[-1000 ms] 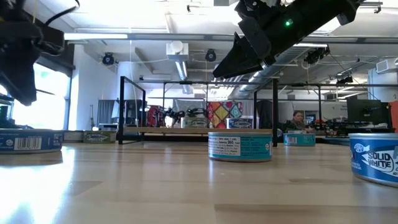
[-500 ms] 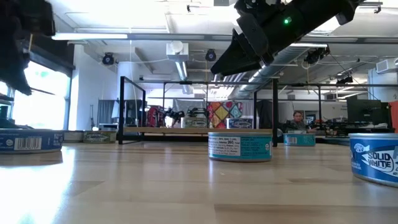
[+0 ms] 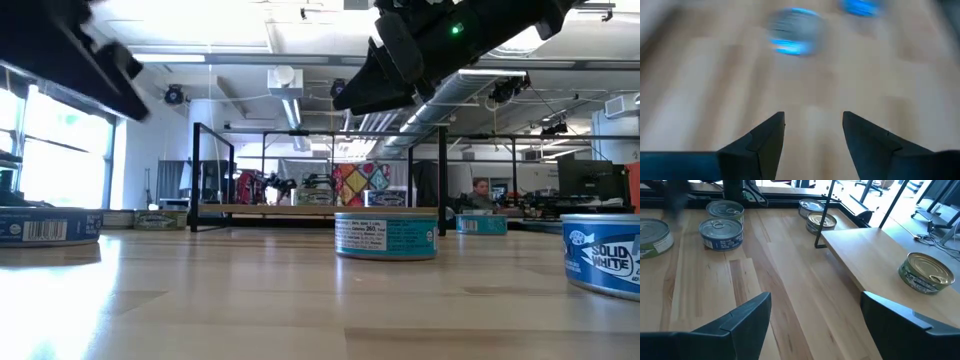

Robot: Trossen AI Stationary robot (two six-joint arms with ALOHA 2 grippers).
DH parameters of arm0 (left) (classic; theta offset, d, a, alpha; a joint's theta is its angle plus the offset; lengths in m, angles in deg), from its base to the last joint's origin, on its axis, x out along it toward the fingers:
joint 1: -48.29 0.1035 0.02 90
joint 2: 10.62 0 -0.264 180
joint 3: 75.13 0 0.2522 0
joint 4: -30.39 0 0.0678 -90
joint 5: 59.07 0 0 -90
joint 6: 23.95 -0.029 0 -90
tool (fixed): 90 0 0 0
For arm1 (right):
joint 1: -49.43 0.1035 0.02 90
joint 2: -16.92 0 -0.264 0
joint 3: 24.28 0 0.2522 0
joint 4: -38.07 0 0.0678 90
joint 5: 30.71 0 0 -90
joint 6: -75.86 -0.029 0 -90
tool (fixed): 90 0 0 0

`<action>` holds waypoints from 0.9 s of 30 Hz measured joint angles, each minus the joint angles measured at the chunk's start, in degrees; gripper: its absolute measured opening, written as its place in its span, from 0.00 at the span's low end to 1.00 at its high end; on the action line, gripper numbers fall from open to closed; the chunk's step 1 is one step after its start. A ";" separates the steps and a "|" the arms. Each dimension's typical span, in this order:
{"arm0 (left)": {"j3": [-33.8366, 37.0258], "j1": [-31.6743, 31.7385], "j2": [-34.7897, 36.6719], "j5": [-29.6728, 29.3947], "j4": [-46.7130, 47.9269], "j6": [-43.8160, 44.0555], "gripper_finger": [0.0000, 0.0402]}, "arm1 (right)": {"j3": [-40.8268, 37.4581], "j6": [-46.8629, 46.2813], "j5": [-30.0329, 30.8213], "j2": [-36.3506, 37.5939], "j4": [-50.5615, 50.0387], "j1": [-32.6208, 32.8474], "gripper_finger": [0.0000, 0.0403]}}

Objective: Stack canned seafood by type on shelf
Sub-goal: Put the yellow-blue tuna can on the shelf

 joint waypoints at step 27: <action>-32.13 -7.05 -14.35 -1.05 43.47 20.12 0.19 | 0.00 1.06 -1.77 0.00 -0.48 0.68 0.74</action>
